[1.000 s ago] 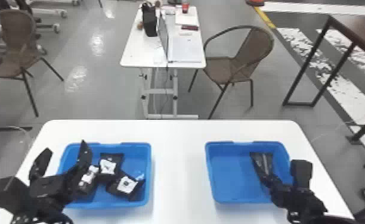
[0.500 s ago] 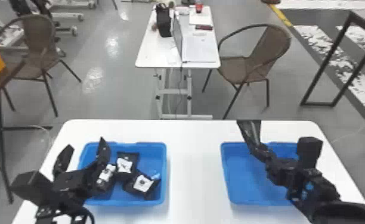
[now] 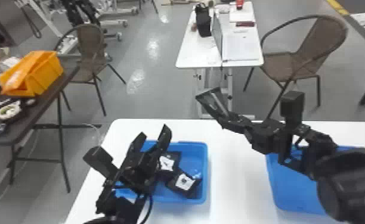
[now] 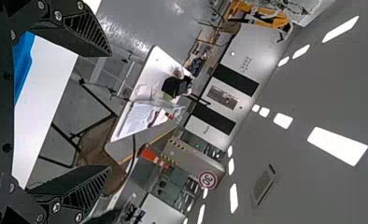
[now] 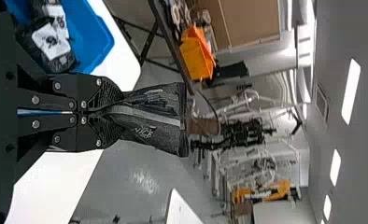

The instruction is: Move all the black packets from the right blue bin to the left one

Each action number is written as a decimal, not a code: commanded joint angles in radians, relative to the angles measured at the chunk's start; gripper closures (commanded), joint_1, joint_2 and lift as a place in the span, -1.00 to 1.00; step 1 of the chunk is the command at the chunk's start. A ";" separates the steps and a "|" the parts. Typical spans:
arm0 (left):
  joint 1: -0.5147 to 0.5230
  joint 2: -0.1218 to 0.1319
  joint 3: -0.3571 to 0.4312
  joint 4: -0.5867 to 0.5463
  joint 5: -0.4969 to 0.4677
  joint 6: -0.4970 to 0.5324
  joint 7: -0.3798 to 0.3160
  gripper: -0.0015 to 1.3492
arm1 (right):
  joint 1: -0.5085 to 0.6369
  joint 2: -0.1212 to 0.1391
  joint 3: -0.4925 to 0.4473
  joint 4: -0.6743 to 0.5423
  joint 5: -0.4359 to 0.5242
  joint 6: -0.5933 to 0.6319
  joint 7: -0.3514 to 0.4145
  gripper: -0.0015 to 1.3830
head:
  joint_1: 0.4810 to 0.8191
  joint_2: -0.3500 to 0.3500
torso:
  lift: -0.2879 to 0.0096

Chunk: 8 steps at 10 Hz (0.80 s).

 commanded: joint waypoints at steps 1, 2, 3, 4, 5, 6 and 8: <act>-0.015 -0.003 -0.010 -0.003 0.067 0.010 -0.009 -0.73 | -0.074 -0.004 0.113 0.055 -0.061 0.000 0.020 0.77 | 0.27 0.60 | 0.94; -0.029 -0.003 -0.013 -0.007 0.076 0.009 -0.021 -0.74 | -0.097 -0.008 0.172 0.071 -0.095 -0.002 0.020 0.77 | 0.27 0.69 | 0.94; -0.040 -0.003 -0.021 -0.007 0.082 0.014 -0.030 -0.74 | -0.124 -0.016 0.225 0.097 -0.129 -0.016 0.026 0.77 | 0.27 0.77 | 0.94; -0.051 -0.003 -0.021 -0.007 0.082 0.026 -0.041 -0.74 | -0.150 -0.018 0.251 0.124 -0.152 -0.023 0.043 0.77 | 0.27 0.82 | 0.94; -0.051 -0.003 -0.022 -0.007 0.082 0.030 -0.041 -0.74 | -0.163 -0.016 0.266 0.138 -0.159 -0.033 0.055 0.77 | 0.27 0.84 | 0.94; -0.052 -0.003 -0.021 -0.007 0.082 0.037 -0.041 -0.74 | -0.170 -0.016 0.275 0.137 -0.153 -0.034 0.057 0.77 | 0.27 0.85 | 0.94; -0.057 -0.003 -0.018 -0.006 0.090 0.081 -0.041 -0.74 | -0.186 -0.018 0.295 0.143 -0.155 -0.034 0.057 0.77 | 0.27 0.87 | 0.94</act>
